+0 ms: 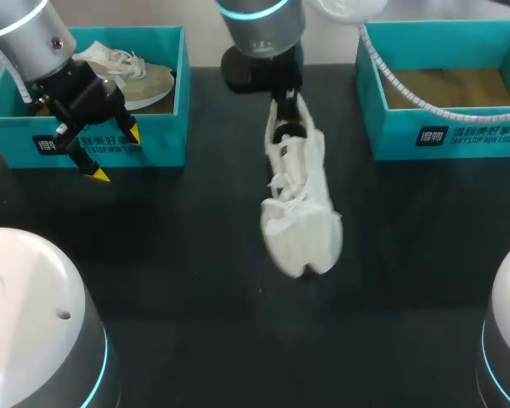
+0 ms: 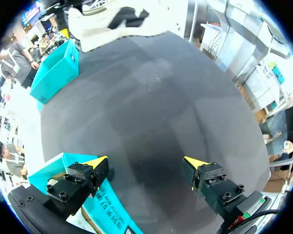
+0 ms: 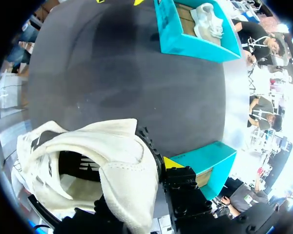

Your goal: Take the shoe out of the shoebox, open the shoe tongue, remove and reinsert the insole, then place the shoe into the shoebox

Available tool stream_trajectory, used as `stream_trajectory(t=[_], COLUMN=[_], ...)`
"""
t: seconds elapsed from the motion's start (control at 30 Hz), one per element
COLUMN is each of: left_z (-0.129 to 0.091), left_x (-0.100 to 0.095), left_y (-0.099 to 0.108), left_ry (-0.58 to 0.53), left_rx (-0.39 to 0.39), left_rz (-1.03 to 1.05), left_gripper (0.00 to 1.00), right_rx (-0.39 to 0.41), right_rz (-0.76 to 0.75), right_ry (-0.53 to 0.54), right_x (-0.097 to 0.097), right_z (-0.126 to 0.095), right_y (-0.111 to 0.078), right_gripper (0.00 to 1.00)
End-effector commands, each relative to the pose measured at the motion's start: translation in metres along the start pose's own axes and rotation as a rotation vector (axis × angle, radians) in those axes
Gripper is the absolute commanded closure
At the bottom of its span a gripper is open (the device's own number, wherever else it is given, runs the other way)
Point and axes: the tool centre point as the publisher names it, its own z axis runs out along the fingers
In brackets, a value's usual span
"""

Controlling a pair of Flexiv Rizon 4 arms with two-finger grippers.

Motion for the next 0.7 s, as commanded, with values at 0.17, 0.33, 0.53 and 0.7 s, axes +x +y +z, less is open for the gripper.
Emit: stream_trajectory(t=[0.17, 0.33, 0.53, 0.7], left_z=[0.0, 0.0, 0.0, 0.0], left_x=[0.0, 0.0, 0.0, 0.0], left_y=[0.0, 0.0, 0.0, 0.0], left_ry=[0.001, 0.001, 0.001, 0.001], left_rx=[-0.002, -0.002, -0.002, -0.002], left_rz=[0.0, 0.0, 0.0, 0.0], left_gripper=[0.0, 0.0, 0.0, 0.0], right_rx=[0.033, 0.043, 0.05, 0.05], right_rz=[0.003, 0.016, 0.05, 0.05], right_ry=[0.052, 0.067, 0.074, 0.074], right_x=[-0.054, -0.088, -0.095, -0.095], right_z=[-0.012, -0.006, -0.004, -0.004], right_y=[-0.059, -0.096, -0.104, -0.104], right_gripper=[1.0, 1.0, 1.0, 1.0])
